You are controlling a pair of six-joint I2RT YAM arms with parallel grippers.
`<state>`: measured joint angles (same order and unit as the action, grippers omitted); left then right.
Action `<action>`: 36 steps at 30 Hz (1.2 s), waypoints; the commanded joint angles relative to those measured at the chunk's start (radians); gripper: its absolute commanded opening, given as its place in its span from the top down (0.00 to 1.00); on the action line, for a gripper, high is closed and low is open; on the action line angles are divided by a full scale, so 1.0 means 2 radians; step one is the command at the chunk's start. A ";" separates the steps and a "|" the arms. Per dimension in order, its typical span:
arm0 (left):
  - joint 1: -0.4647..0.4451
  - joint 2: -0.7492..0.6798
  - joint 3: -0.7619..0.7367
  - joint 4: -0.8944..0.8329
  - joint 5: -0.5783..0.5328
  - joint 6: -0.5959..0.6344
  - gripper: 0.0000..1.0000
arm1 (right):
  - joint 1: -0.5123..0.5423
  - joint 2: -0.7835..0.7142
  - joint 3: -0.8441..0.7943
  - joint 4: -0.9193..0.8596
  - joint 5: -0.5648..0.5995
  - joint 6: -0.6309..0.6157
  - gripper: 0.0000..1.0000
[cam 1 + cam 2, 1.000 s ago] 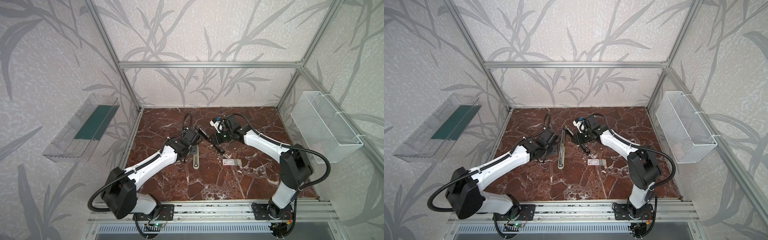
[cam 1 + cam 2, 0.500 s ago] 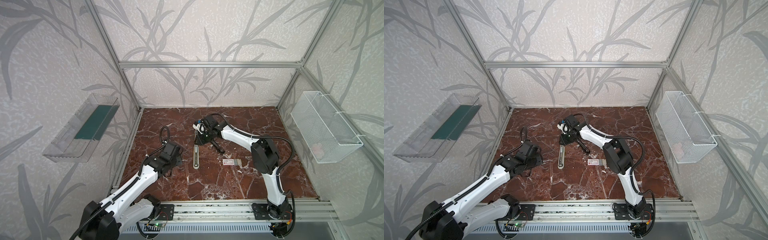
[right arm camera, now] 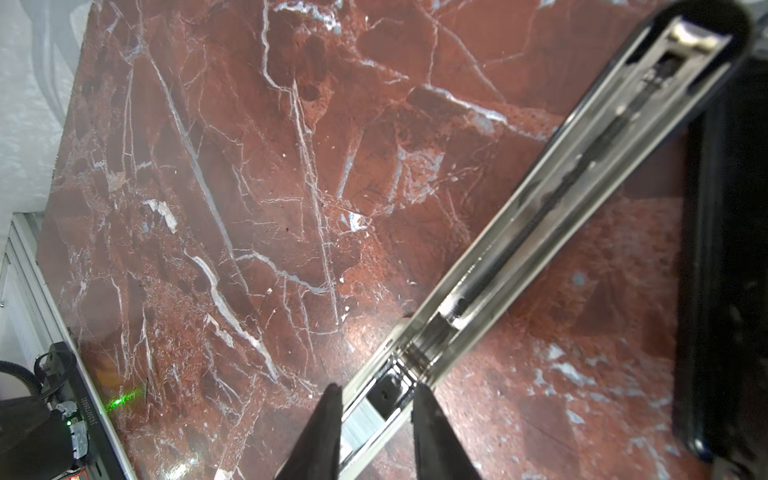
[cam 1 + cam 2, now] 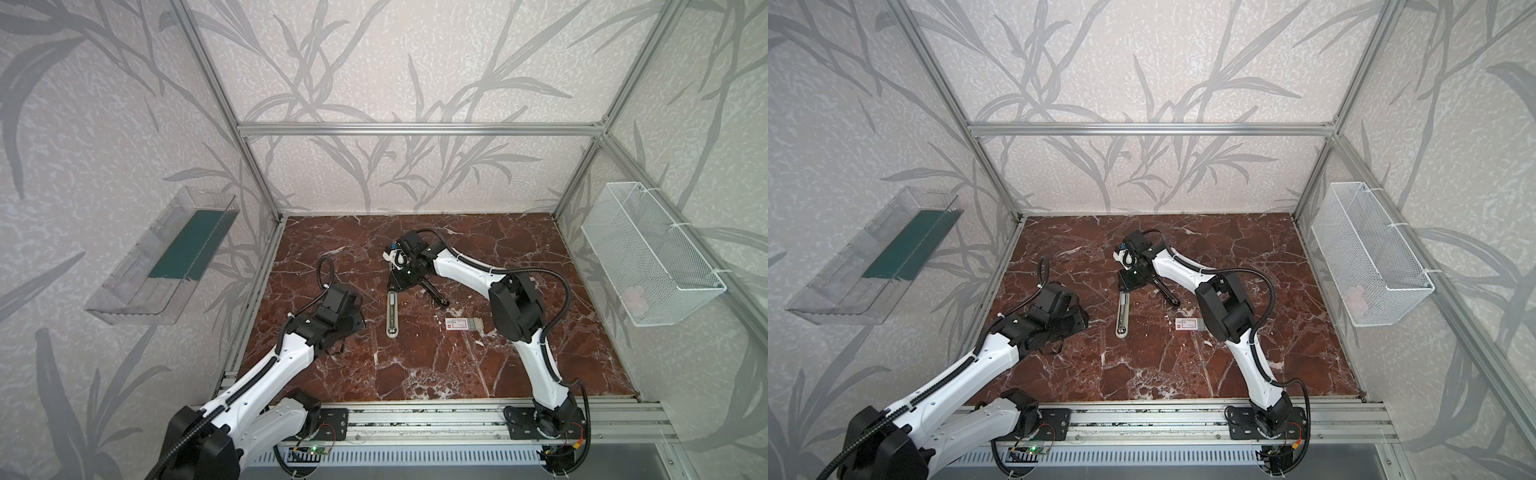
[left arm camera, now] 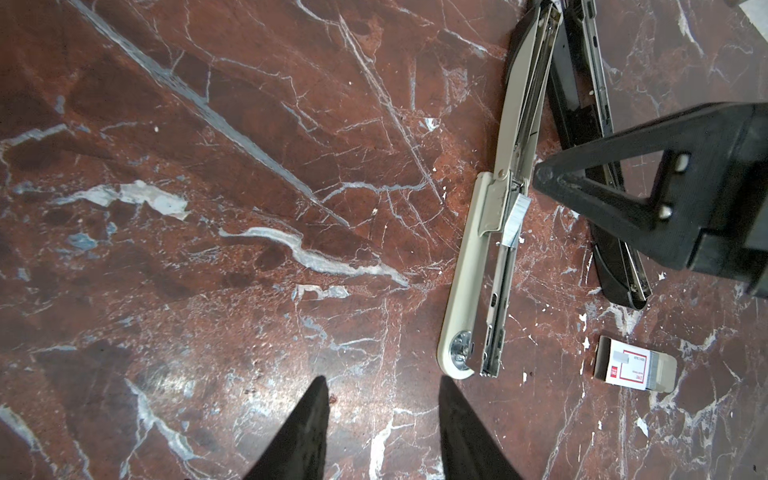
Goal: Load the staples into the stapler
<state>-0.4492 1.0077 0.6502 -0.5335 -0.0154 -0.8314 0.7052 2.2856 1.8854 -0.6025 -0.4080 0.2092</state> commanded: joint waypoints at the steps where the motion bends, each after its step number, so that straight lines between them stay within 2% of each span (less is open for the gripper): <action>1: 0.004 0.003 -0.006 0.006 0.002 -0.006 0.55 | 0.008 0.010 0.013 -0.013 -0.005 -0.010 0.68; 29: 0.009 0.015 -0.015 0.017 0.006 -0.008 0.57 | 0.020 -0.001 -0.022 -0.013 -0.020 -0.013 0.68; 36: 0.010 0.010 -0.021 0.019 0.003 -0.010 0.57 | 0.027 -0.023 -0.059 -0.004 -0.022 -0.009 0.68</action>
<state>-0.4362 1.0355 0.6216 -0.4976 0.0025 -0.8417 0.7429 2.2723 1.8122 -0.5766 -0.4450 0.1898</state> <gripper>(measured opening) 0.433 0.318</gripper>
